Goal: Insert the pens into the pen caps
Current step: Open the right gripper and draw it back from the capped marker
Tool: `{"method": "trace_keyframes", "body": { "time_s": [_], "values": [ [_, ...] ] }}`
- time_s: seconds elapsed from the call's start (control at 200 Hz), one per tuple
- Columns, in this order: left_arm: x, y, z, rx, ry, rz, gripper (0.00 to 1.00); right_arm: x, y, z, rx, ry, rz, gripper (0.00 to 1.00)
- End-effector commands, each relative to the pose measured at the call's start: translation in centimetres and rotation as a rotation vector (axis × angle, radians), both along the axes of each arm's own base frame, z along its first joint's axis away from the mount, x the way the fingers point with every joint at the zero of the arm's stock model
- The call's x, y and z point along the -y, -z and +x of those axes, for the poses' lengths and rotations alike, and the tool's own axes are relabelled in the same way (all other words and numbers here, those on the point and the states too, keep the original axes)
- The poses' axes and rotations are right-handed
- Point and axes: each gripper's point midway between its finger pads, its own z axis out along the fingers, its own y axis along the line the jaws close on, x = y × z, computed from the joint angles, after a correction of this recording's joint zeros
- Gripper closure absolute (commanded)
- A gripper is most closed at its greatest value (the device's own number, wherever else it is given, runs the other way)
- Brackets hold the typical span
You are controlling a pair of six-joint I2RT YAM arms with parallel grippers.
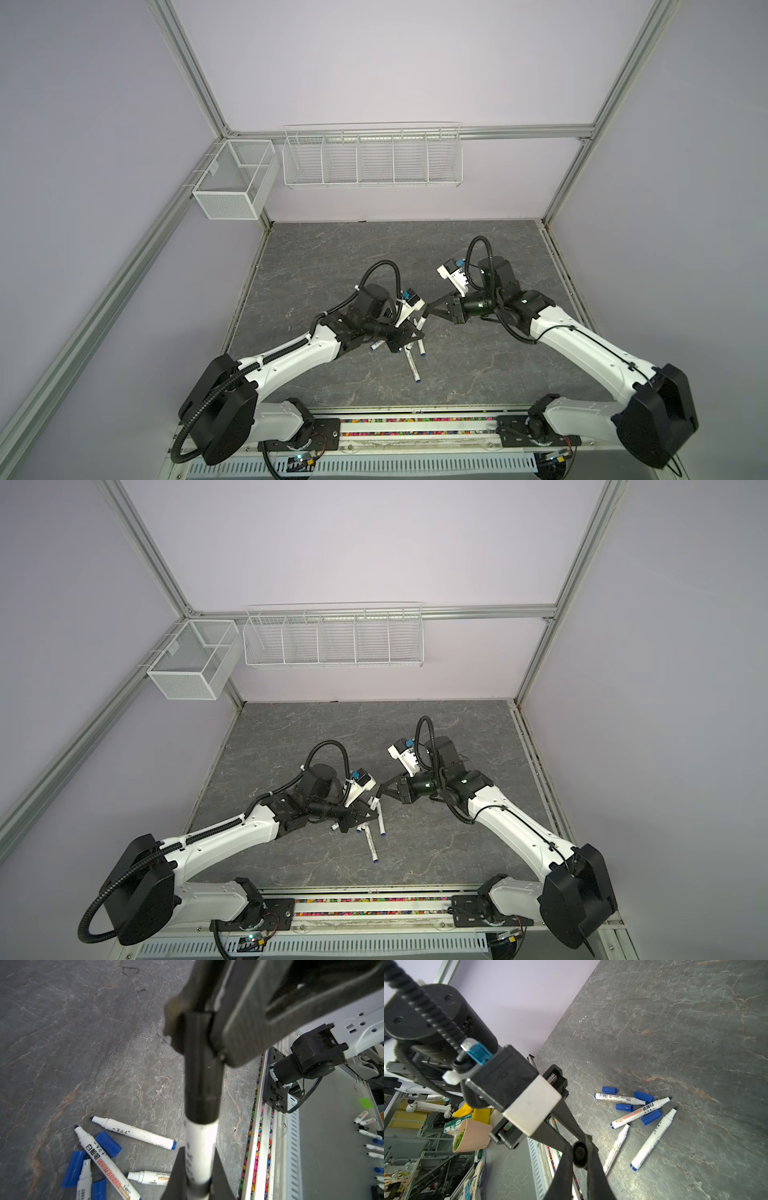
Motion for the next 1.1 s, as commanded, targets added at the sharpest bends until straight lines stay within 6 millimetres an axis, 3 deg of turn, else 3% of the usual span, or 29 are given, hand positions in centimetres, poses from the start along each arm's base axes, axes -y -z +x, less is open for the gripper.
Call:
{"method": "trace_keyframes", "body": {
  "time_s": [0.0, 0.18, 0.29, 0.43, 0.515, 0.615, 0.755, 1.095],
  "values": [
    [1.8, -7.7, 5.2, 0.214, -0.109, -0.179, 1.0, -0.2, 2.6, -6.9, -0.238, -0.196, -0.042, 0.9],
    [1.7, -11.4, 7.1, 0.271, -0.223, -0.272, 1.0, -0.8, 6.3, -6.9, -0.252, -0.173, -0.162, 0.91],
    [0.9, -14.1, 8.5, 0.319, -0.326, -0.339, 1.0, -0.7, 9.2, -8.2, -0.291, -0.195, -0.242, 0.91],
    [-0.4, -16.9, 9.5, 0.352, -0.393, -0.402, 1.0, -0.7, 10.8, -8.9, -0.325, -0.205, -0.286, 0.92],
    [-0.9, -17.6, 9.9, 0.355, -0.406, -0.412, 1.0, -0.6, 11.2, -9.2, -0.343, -0.204, -0.289, 0.93],
    [-1.6, -17.6, 10.3, 0.347, -0.421, -0.416, 1.0, -0.5, 11.0, -8.9, -0.35, -0.185, -0.266, 0.93],
    [-2.7, -17.4, 10.5, 0.323, -0.44, -0.439, 1.0, 0.5, 10.5, -6.8, -0.398, -0.076, -0.178, 0.93],
    [-2.2, -13.7, 10.4, 0.237, -0.428, -0.391, 1.0, 0.4, 10.4, -6.2, -0.39, -0.059, -0.185, 0.92]
  ]
}}
